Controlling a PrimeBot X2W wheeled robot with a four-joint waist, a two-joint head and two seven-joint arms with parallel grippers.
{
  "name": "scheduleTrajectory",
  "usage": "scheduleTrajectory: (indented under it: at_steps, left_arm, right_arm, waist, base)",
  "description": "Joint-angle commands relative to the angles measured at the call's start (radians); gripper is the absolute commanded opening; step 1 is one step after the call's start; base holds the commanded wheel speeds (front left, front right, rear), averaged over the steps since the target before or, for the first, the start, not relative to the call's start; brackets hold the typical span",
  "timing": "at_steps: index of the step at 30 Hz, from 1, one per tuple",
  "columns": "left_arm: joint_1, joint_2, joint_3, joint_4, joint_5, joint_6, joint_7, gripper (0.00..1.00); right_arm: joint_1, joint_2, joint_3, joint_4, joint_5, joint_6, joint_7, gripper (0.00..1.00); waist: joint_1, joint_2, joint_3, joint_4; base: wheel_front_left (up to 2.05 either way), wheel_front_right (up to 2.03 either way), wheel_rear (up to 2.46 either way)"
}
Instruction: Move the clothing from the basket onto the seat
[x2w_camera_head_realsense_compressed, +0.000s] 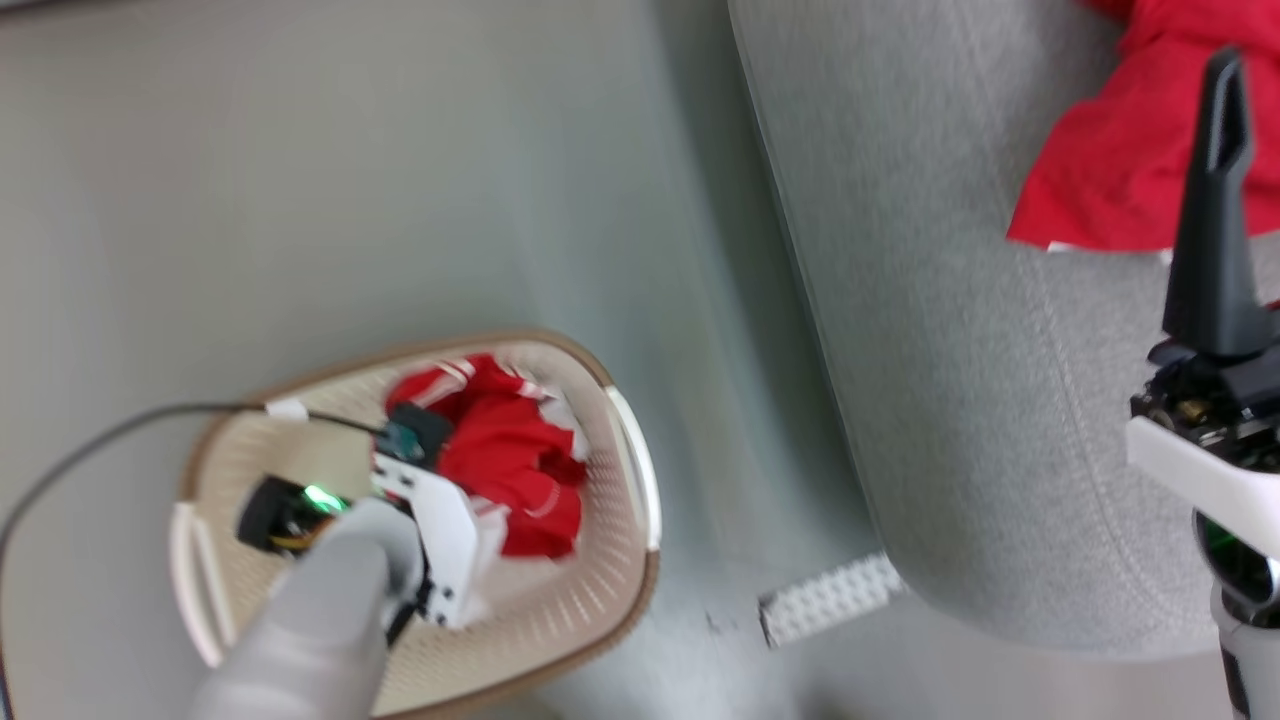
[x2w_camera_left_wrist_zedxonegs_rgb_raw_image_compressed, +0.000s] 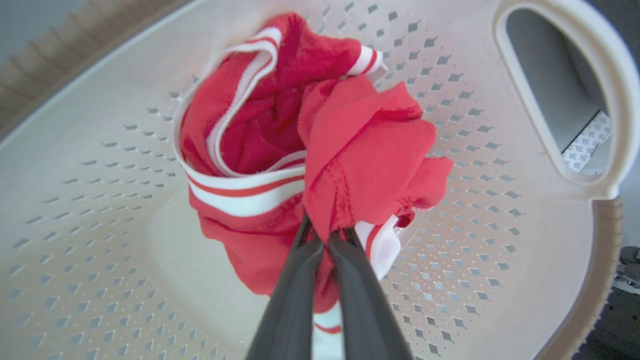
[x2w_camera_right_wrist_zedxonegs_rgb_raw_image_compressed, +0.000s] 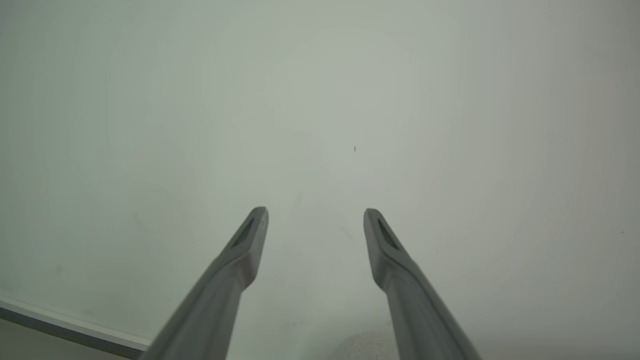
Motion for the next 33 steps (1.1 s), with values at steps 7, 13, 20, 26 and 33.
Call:
scheduleTrajectory:
  at_steps: [7, 13, 20, 26, 33]
  left_arm:
    - [0.097, -0.045, -0.054, -0.03, -0.073, 0.002, -0.095, 0.0]
    - [0.154, -0.063, -0.114, -0.081, -0.147, 0.002, -0.163, 0.0]
    - [0.188, -0.063, -0.159, -0.146, -0.222, 0.002, -0.223, 0.0]
    - [0.196, -0.049, -0.157, -0.225, -0.244, 0.002, -0.241, 0.0]
    - [0.197, -0.013, -0.104, -0.416, -0.254, 0.015, -0.242, 0.0]
  right_arm:
    - [0.078, -0.047, 0.011, 0.057, 0.002, -0.002, 0.001, 1.0]
    - [0.133, -0.063, 0.018, 0.099, 0.016, -0.002, 0.001, 1.0]
    - [0.198, -0.077, 0.007, 0.13, 0.022, -0.002, 0.001, 1.0]
    - [0.249, -0.072, 0.009, 0.152, 0.026, -0.002, 0.001, 1.0]
    - [0.312, -0.067, 0.015, 0.173, 0.029, -0.002, 0.001, 1.0]
  waist:
    - [0.0, 0.0, -0.271, 0.112]
    - [0.0, 0.0, -0.402, 0.17]
    - [0.0, 0.0, -0.51, 0.233]
    - [0.0, 0.0, -0.579, 0.278]
    - [0.0, 0.0, -0.648, 0.315]
  base:
    - [0.0, 0.0, 0.0]
    - [0.0, 0.0, 0.0]
    - [0.0, 0.0, 0.0]
    - [0.0, 0.0, 0.0]
    - [0.0, 0.0, 0.0]
